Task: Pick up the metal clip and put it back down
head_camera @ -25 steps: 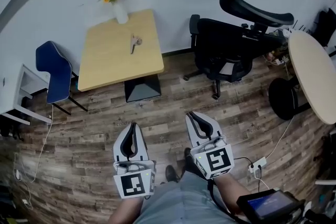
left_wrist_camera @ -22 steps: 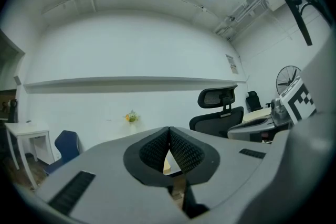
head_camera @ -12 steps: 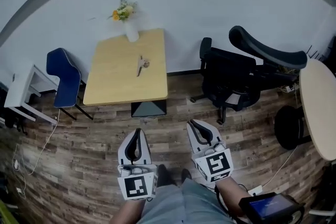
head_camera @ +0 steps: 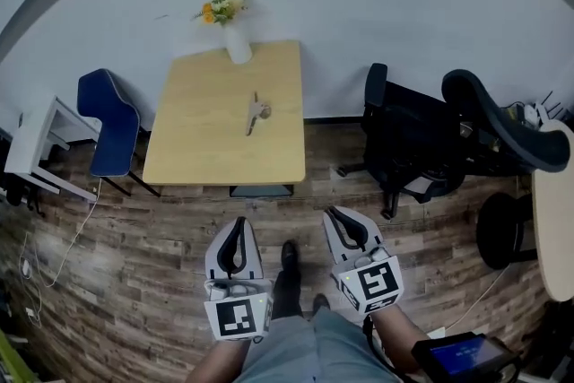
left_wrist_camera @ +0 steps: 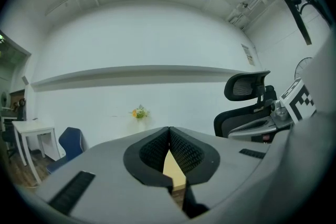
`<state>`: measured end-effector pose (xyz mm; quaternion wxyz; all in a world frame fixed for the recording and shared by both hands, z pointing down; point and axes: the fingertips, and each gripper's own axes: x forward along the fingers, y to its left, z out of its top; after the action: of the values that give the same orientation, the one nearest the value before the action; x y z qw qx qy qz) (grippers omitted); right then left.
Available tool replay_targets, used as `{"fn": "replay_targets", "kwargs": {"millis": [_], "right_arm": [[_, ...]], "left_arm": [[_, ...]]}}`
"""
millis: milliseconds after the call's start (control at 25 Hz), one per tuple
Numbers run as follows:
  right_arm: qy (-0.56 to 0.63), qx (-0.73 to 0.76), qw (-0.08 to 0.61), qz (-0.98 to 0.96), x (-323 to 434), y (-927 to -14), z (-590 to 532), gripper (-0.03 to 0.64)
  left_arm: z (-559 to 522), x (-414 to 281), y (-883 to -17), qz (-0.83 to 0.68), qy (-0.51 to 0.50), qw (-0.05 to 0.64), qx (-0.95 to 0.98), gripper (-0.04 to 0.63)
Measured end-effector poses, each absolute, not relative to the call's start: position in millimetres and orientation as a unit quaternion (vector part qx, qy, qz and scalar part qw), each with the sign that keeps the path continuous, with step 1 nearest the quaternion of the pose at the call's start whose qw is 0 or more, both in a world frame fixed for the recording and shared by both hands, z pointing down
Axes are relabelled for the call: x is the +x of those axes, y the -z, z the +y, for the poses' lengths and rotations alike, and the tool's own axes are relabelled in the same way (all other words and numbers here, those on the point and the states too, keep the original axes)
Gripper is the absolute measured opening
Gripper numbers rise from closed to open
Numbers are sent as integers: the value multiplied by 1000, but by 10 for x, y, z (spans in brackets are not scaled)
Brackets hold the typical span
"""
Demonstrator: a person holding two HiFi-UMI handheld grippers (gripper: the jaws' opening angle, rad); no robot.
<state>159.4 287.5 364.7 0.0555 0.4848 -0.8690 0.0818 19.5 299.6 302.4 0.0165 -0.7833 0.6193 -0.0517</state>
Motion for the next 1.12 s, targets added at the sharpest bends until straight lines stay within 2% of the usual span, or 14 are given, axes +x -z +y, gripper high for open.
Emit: {"fn": "replay_targets", "kwargs": {"millis": [280, 560, 1120], "right_arm": [[-80, 476, 66, -873, 1029, -3641, 1823, 54], [-65, 488, 64, -868, 757, -3507, 1051, 54], [-64, 524, 57, -847, 1003, -3451, 247, 54]], "left_arm": [[1982, -262, -3073, 615, 39, -3, -788, 17], [1203, -591, -2940, 609, 18, 9, -793, 17], [275, -432, -2985, 584, 23, 16, -811, 17]]}}
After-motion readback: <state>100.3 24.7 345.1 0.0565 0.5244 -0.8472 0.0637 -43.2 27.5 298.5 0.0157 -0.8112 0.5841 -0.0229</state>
